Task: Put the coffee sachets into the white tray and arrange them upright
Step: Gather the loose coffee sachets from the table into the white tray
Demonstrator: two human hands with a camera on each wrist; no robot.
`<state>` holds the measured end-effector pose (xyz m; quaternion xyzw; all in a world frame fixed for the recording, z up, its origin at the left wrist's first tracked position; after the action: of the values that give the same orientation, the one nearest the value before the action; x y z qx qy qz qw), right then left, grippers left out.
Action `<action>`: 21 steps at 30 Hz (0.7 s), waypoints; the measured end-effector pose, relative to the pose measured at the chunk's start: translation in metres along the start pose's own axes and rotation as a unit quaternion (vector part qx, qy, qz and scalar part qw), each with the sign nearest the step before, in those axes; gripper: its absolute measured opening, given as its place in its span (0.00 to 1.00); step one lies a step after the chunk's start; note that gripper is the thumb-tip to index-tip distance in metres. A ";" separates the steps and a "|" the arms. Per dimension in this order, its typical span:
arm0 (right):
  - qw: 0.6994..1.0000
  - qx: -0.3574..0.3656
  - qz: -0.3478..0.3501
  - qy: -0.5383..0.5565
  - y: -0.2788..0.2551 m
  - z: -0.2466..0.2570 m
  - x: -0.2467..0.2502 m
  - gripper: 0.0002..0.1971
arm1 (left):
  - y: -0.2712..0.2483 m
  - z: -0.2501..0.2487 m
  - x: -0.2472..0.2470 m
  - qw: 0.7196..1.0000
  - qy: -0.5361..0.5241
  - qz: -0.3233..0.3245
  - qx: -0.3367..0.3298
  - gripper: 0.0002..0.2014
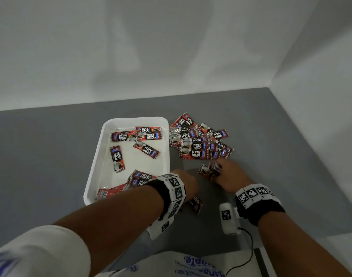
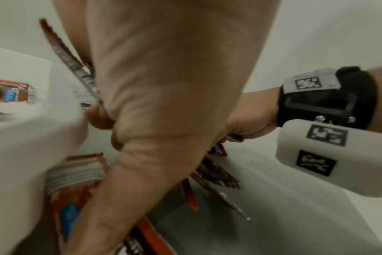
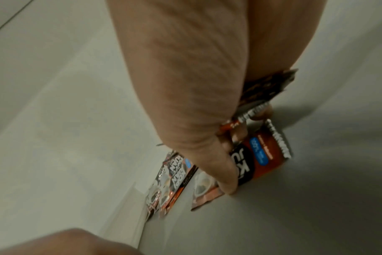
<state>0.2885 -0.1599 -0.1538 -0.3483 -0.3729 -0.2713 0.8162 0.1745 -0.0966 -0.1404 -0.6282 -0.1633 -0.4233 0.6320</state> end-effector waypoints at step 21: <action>0.986 -0.007 -0.057 0.156 -0.009 0.020 0.039 0.06 | 0.008 0.026 0.029 0.985 -0.135 -0.101 0.041 0.15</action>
<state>0.2960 -0.1571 -0.1099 -0.2860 -0.2584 -0.3707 0.8450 0.2059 -0.0828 -0.1204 -0.6335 -0.3274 -0.3893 0.5831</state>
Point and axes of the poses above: each hand's wrist, its own y-axis towards the middle knuckle, its own x-axis out of the back of the hand, z = x × y, the point moved 10 cm from there along y, towards the middle knuckle, and after that the axes turned 2 degrees about y, right-handed, at the moved point
